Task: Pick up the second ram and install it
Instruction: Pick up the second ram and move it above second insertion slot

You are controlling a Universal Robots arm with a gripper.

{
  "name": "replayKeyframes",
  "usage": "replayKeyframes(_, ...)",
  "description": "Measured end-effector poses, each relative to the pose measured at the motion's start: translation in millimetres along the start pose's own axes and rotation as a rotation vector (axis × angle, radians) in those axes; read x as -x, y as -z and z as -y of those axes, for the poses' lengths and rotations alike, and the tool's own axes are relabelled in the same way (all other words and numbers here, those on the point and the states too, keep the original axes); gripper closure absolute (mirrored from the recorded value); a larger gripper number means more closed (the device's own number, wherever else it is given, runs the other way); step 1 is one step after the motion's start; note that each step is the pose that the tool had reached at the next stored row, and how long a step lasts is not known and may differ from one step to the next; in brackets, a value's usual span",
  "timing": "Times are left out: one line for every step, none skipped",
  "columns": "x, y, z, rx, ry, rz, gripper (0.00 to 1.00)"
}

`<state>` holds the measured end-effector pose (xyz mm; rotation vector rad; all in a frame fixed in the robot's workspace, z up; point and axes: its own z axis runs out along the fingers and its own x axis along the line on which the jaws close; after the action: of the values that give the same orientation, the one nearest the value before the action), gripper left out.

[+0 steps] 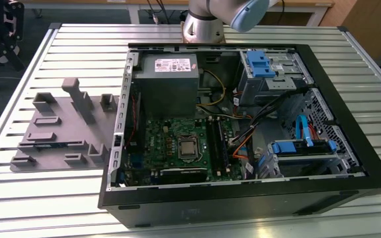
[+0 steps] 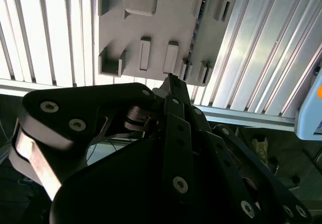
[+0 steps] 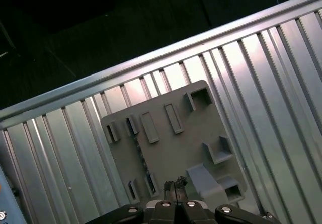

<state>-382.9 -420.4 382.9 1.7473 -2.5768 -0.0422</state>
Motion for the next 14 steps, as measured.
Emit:
replayKeyframes(0.0,0.0,0.0,0.0000,0.000,0.0000,0.89)
replayKeyframes(0.0,0.0,0.0,0.0000,0.000,0.0000,0.89)
replayKeyframes(0.0,0.0,0.0,0.0000,0.000,0.0000,0.89)
replayKeyframes(0.0,0.0,0.0,0.0000,0.000,0.0000,0.89)
replayKeyframes(0.0,0.0,0.0,0.0000,0.000,0.0000,0.89)
replayKeyframes(0.0,0.0,0.0,0.0000,0.000,0.0000,0.89)
replayKeyframes(0.0,0.0,0.0,0.0000,0.000,0.0000,0.89)
replayKeyframes(0.0,0.0,0.0,0.0000,0.001,0.0000,0.89)
replayKeyframes(0.0,0.0,0.0,-0.0001,0.003,-0.0001,0.89)
replayKeyframes(0.0,0.0,0.0,-0.0003,0.005,0.0000,0.89)
replayKeyframes(0.0,0.0,0.0,-0.0004,0.008,-0.0001,0.89)
replayKeyframes(0.0,0.0,0.0,-0.0005,0.012,-0.0002,0.89)
replayKeyframes(0.0,0.0,-0.1,-0.0007,0.016,-0.0004,0.89)
replayKeyframes(0.0,0.0,-0.1,-0.0010,0.020,-0.0005,0.89)
